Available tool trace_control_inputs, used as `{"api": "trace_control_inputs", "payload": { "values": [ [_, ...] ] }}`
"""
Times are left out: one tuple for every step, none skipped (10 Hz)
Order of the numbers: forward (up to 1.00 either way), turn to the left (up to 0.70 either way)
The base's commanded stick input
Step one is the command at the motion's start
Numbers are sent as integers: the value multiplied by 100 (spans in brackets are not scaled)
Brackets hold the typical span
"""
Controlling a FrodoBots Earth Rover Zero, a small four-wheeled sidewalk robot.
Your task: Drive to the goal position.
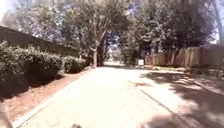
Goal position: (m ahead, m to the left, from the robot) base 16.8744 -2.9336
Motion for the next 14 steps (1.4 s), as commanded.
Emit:
{"api": "trace_control_inputs", "payload": {
  "values": [
    [70,-32],
    [70,-18],
    [70,-6],
    [70,-3],
    [70,0],
    [70,0],
    [70,0],
    [70,0],
    [70,0],
    [70,0],
    [70,0],
    [70,0],
    [70,0],
    [70,0]
  ]
}}
